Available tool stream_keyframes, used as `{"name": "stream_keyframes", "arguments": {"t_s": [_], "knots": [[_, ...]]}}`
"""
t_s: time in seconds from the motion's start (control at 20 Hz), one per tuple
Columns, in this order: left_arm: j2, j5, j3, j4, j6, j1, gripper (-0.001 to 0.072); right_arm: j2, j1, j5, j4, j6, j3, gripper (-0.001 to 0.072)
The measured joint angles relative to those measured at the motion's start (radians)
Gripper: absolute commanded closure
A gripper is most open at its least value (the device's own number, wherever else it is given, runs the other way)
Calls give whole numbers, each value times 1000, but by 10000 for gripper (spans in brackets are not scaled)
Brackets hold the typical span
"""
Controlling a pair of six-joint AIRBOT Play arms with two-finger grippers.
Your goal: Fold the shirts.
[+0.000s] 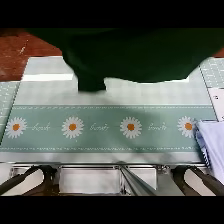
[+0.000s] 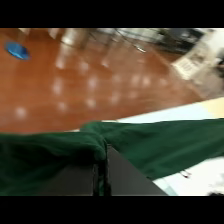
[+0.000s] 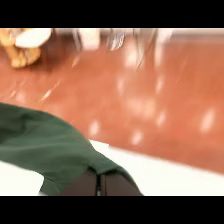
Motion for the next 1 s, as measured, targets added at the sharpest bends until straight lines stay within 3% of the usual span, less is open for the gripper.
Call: {"name": "stream_keyframes", "arguments": {"t_s": [0.35, 0.55, 0.75, 1.0], "knots": [[350, -57, 43, 532, -139, 11, 682, 211, 0, 45, -204, 62, 63, 693], [467, -136, 47, 747, -176, 3, 682, 293, 0, 101, -346, 115, 60, 693], [505, -180, 40, 867, -216, -69, 682, 339, 0, 135, -438, 153, -18, 693], [455, -221, -106, 908, -233, -114, 681, 348, 0, 153, -380, 165, -287, 693]]}}
